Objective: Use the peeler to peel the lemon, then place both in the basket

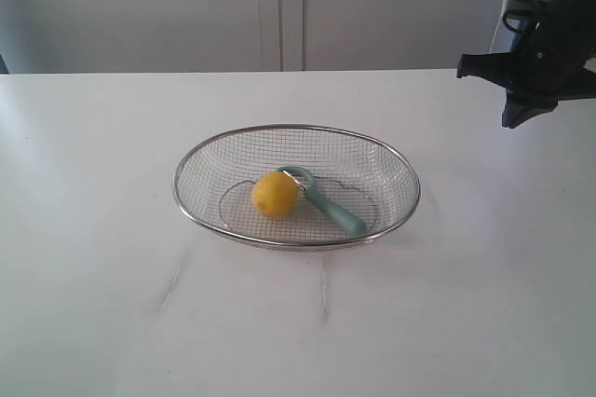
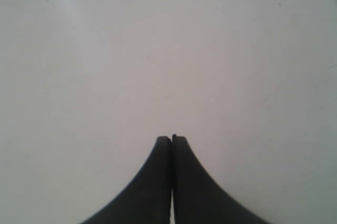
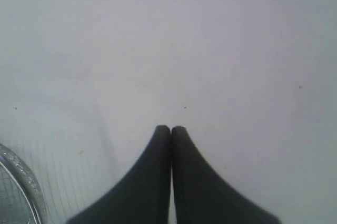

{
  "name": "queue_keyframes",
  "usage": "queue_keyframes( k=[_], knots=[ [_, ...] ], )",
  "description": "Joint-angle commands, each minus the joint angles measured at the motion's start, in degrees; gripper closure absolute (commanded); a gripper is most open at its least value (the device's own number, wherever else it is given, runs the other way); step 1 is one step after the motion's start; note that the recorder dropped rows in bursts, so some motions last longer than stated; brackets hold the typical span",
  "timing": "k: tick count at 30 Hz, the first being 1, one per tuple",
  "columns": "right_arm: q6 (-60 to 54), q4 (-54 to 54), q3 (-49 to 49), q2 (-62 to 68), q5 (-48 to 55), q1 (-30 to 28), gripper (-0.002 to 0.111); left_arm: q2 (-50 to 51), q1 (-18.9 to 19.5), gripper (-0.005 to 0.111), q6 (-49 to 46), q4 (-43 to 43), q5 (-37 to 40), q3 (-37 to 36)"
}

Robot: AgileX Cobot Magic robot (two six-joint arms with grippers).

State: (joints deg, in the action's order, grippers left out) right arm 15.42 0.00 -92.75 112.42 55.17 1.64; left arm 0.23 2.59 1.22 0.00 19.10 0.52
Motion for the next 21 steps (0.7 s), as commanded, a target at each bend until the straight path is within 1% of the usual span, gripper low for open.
queue_keyframes(
  k=[1,10,16,21],
  knots=[
    [0.3,0.0,0.2,-0.7,-0.1,-0.3,0.108,-0.2,0.2,0.107,0.3,-0.3,0.5,-0.5],
    [0.3,0.0,0.2,-1.6,-0.2,-0.3,0.108,-0.2,0.2,0.107,0.3,-0.3,0.5,-0.5],
    [-0.4,-1.4,0.2,-6.4,-1.5,-0.3,0.108,-0.2,0.2,0.107,0.3,-0.3,0.5,-0.5],
    [-0.4,-5.0,0.2,-13.2,-1.7,-0.3,0.108,-0.2,0.2,0.107,0.3,-0.3,0.5,-0.5]
  ],
)
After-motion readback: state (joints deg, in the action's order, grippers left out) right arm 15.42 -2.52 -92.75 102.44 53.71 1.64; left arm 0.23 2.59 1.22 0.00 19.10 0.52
